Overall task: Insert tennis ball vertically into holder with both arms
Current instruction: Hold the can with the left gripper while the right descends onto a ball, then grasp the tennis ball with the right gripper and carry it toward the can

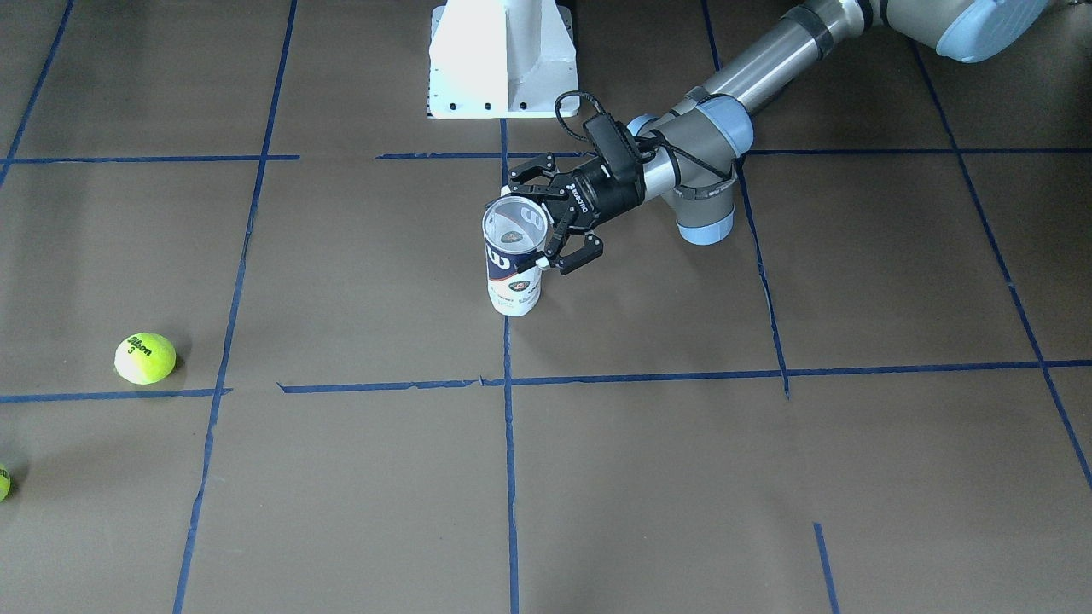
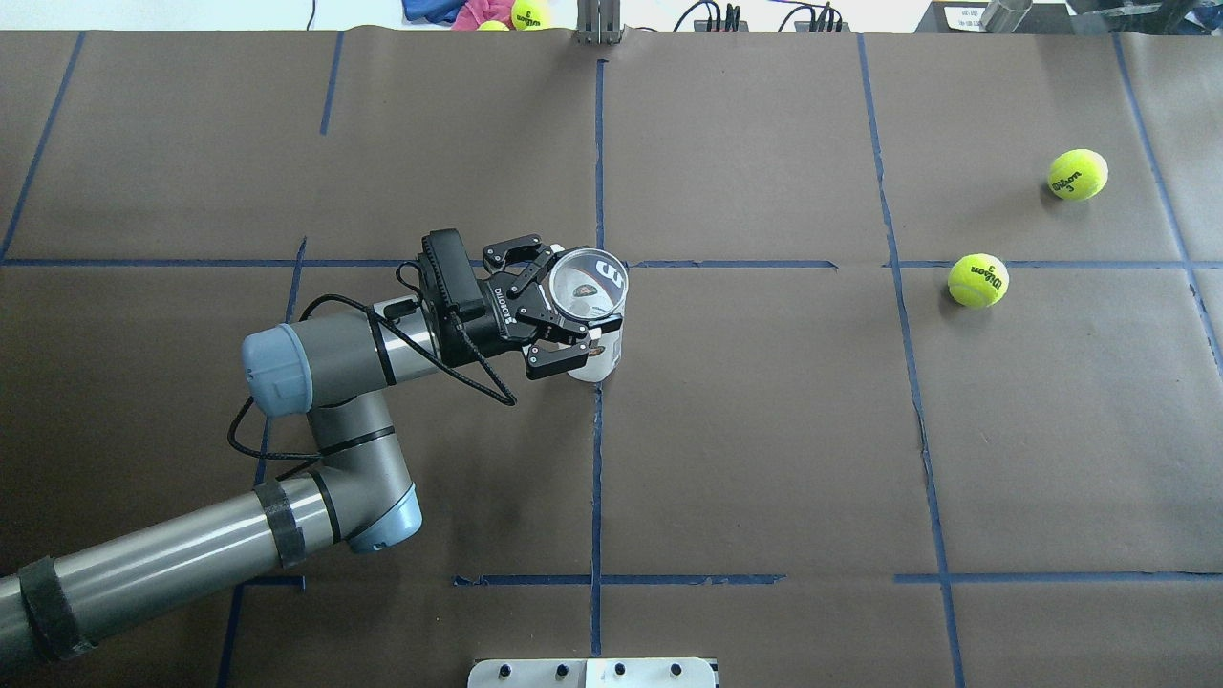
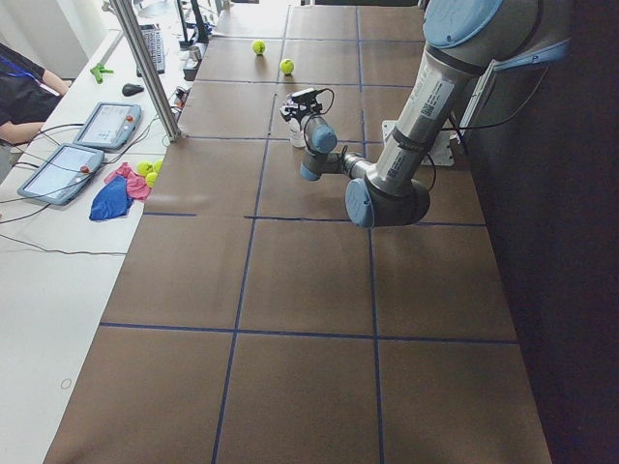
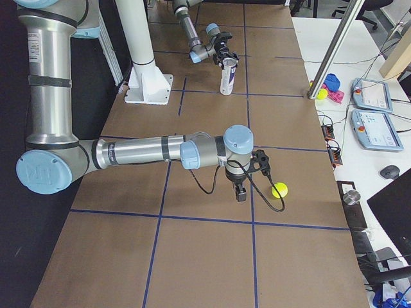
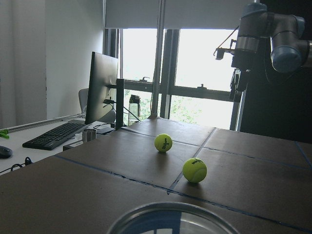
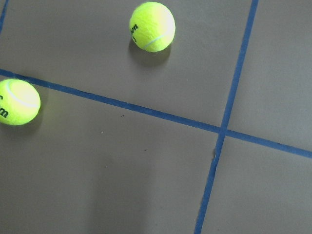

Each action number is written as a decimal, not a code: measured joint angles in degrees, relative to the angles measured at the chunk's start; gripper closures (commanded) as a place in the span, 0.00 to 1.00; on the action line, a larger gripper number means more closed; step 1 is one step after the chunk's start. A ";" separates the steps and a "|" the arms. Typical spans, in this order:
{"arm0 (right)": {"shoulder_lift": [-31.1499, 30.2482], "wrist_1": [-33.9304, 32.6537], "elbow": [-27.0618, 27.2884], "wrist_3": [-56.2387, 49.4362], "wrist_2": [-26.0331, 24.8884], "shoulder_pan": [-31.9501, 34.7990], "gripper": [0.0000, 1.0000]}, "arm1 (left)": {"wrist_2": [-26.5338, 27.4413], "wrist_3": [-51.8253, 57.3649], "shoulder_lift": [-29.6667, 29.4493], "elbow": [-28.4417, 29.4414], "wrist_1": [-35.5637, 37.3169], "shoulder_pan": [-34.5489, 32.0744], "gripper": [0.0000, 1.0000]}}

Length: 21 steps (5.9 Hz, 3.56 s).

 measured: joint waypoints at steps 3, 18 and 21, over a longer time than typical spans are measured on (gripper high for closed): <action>6.28 0.06 -1.01 4.07 -0.55 -6.56 0.01 | 0.20 -0.14 0.28 0.08 0.01 0.41 0.07; 19.48 14.82 -15.36 20.07 -9.86 -29.25 0.96 | 0.23 -0.14 0.21 0.00 0.08 0.75 0.05; 26.48 9.97 -7.47 36.21 -9.32 -29.75 0.95 | 0.23 -0.14 0.21 0.00 0.20 0.78 0.06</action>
